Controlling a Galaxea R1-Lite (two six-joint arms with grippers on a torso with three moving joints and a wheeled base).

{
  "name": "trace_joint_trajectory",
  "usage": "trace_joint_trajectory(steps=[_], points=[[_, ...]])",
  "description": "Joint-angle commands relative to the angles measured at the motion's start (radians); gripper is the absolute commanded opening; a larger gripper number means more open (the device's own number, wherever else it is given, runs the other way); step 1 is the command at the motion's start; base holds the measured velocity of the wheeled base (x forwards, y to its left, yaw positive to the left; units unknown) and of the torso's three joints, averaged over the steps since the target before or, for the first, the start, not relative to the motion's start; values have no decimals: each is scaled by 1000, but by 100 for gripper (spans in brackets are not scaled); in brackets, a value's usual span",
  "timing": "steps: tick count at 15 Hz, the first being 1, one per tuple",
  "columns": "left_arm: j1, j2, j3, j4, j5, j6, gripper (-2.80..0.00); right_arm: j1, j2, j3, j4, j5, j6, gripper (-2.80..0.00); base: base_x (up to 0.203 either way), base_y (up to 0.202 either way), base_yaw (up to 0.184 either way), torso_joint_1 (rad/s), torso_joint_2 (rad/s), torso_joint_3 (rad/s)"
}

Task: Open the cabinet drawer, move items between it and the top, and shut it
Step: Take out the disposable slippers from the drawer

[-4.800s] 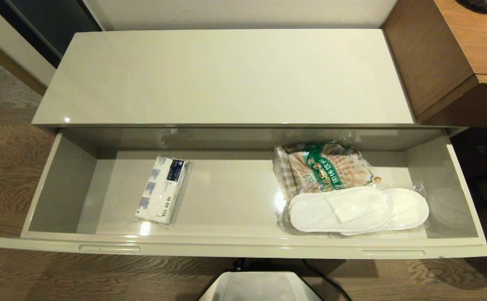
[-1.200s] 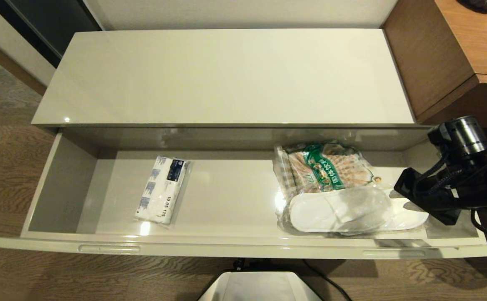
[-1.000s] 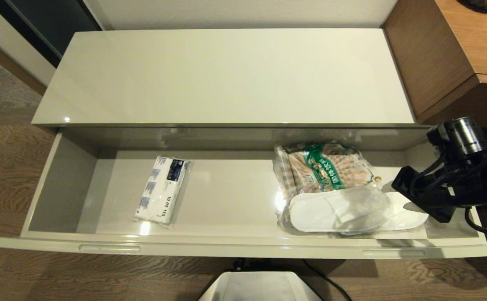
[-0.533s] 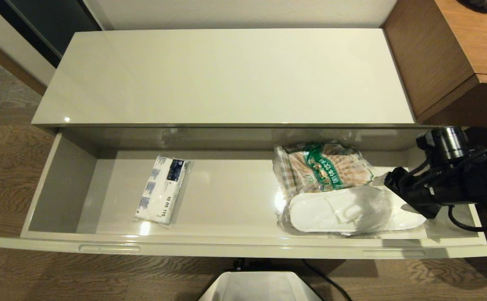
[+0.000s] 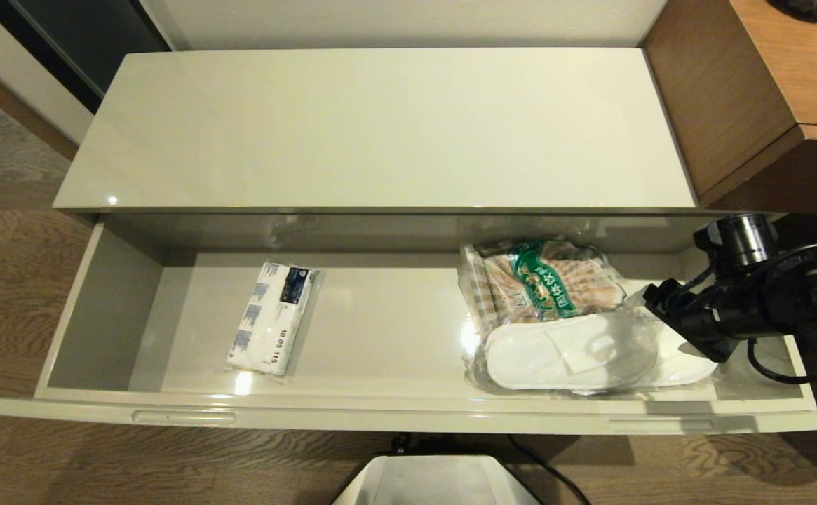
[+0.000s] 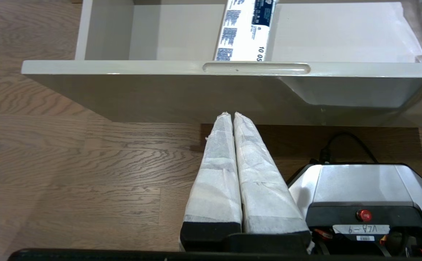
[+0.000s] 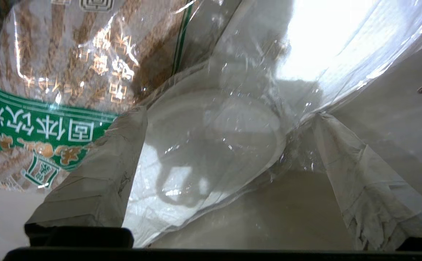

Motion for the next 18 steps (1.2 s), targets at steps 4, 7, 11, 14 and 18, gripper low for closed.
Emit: trace_joint_trajectory(steps=[4,7,11,14,18], points=[[0,1,0,0,0,0,-280,-28,8,-1,-1,5,6,0,0,0,0,0,0,0],[0,0,0,0,0,0,-280,-41,44,6,-3,10,7,0,0,0,0,0,0,0],[0,1,0,0,0,0,-280,-40,81,15,-22,10,6,0,0,0,0,0,0,0],[0,1,0,0,0,0,-280,-36,104,40,-50,11,4,0,0,0,0,0,0,0],[0,1,0,0,0,0,-280,-13,125,72,-78,10,1,0,0,0,0,0,0,0]])
